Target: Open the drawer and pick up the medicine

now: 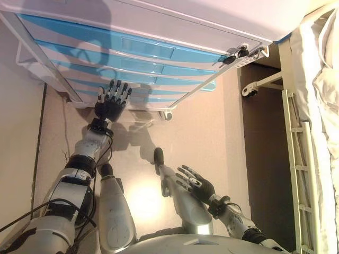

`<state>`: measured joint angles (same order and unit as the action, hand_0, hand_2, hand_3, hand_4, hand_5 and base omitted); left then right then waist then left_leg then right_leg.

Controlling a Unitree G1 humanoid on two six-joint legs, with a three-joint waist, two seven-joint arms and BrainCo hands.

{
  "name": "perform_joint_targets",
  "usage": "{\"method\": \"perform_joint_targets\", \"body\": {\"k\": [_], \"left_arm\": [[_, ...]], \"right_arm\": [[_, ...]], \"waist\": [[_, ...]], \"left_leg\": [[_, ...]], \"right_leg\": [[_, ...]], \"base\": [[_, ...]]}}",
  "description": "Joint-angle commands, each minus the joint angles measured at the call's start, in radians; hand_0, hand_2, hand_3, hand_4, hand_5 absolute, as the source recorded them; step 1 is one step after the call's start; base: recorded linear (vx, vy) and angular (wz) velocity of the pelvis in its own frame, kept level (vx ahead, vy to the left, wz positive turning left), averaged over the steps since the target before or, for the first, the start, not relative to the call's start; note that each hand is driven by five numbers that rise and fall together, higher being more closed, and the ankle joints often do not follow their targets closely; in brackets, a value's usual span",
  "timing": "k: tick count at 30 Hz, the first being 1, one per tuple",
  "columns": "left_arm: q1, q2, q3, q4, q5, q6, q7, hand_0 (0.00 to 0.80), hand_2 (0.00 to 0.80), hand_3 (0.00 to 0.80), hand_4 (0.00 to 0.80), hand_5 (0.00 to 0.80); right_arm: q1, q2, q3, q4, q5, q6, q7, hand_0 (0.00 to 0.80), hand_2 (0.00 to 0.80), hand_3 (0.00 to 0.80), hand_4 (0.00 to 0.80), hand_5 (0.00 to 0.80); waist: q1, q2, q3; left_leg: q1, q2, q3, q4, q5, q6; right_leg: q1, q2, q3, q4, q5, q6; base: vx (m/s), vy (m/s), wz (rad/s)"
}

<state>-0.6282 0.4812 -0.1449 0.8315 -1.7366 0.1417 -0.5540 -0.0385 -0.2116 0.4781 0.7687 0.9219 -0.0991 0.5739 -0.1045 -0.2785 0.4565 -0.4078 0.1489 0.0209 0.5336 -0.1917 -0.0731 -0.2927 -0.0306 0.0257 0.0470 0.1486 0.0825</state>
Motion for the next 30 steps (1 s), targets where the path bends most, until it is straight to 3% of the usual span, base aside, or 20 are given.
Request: {"method": "perform_joint_targets", "body": {"k": [1,10,18,19,20,21,30], "left_arm": [[-0.205,0.012,0.038,-0.259,-0.020,-0.047,-0.097,0.000,0.000,0.000,0.000,0.000],[-0.131,-0.054,0.030,-0.420,0.004,-0.042,-0.118,0.000,0.000,0.000,0.000,0.000],[-0.093,-0.085,0.011,-0.518,0.035,-0.098,-0.139,0.000,0.000,0.000,0.000,0.000],[-0.091,-0.086,0.011,-0.523,0.035,-0.102,-0.137,0.088,0.088,0.088,0.088,0.088],[-0.085,-0.089,0.008,-0.527,0.031,-0.106,-0.136,0.637,0.637,0.637,0.637,0.637],[-0.082,-0.091,0.008,-0.529,0.032,-0.107,-0.133,0.800,0.800,0.800,0.800,0.800],[-0.001,-0.113,0.012,-0.484,0.022,-0.107,-0.129,0.800,0.800,0.800,0.800,0.800]], "right_arm": [[0.111,-0.022,0.040,-0.061,-0.017,0.026,-0.016,0.000,0.000,0.000,0.000,0.000],[0.103,-0.023,0.023,-0.081,-0.006,0.033,-0.045,0.000,0.000,0.000,0.000,0.000],[0.101,-0.034,0.012,-0.096,-0.007,0.036,-0.057,0.000,0.000,0.000,0.000,0.000],[0.101,-0.035,0.012,-0.097,-0.009,0.036,-0.057,0.000,0.000,0.000,0.000,0.000],[0.101,-0.036,0.009,-0.096,-0.014,0.036,-0.059,0.000,0.000,0.000,0.000,0.000],[0.100,-0.037,0.008,-0.095,-0.014,0.036,-0.059,0.000,0.000,0.000,0.000,0.000],[0.095,-0.046,-0.015,-0.095,-0.032,0.043,-0.064,0.000,0.000,0.000,0.000,0.000]], "waist": [[0.019,0.047,0.039],[0.043,0.060,0.059],[0.048,0.070,0.063],[0.048,0.071,0.063],[0.049,0.074,0.063],[0.050,0.075,0.063],[0.056,0.092,0.063]], "left_leg": [[0.081,-0.034,0.021,-0.173,0.068,0.038],[0.091,-0.046,0.005,-0.186,0.081,0.036],[0.088,-0.055,0.000,-0.191,0.092,0.035],[0.088,-0.055,-0.001,-0.191,0.093,0.035],[0.087,-0.058,-0.002,-0.191,0.096,0.035],[0.088,-0.059,-0.002,-0.191,0.097,0.035],[0.083,-0.067,-0.009,-0.189,0.114,0.032]], "right_leg": [[0.069,0.021,-0.041,0.077,-0.071,0.018],[0.080,0.010,-0.071,0.074,-0.065,0.008],[0.076,0.002,-0.087,0.077,-0.061,0.001],[0.075,0.001,-0.088,0.078,-0.061,0.001],[0.075,0.000,-0.090,0.079,-0.061,-0.001],[0.075,-0.001,-0.091,0.080,-0.061,-0.002],[0.068,-0.010,-0.108,0.096,-0.065,-0.007]], "base": [[0.009,-0.017,0.09],[0.007,-0.005,0.03],[0.000,0.001,0.00],[-0.011,0.032,0.00],[0.000,0.000,0.00],[0.000,0.000,0.00],[-0.005,0.009,0.02]]}}
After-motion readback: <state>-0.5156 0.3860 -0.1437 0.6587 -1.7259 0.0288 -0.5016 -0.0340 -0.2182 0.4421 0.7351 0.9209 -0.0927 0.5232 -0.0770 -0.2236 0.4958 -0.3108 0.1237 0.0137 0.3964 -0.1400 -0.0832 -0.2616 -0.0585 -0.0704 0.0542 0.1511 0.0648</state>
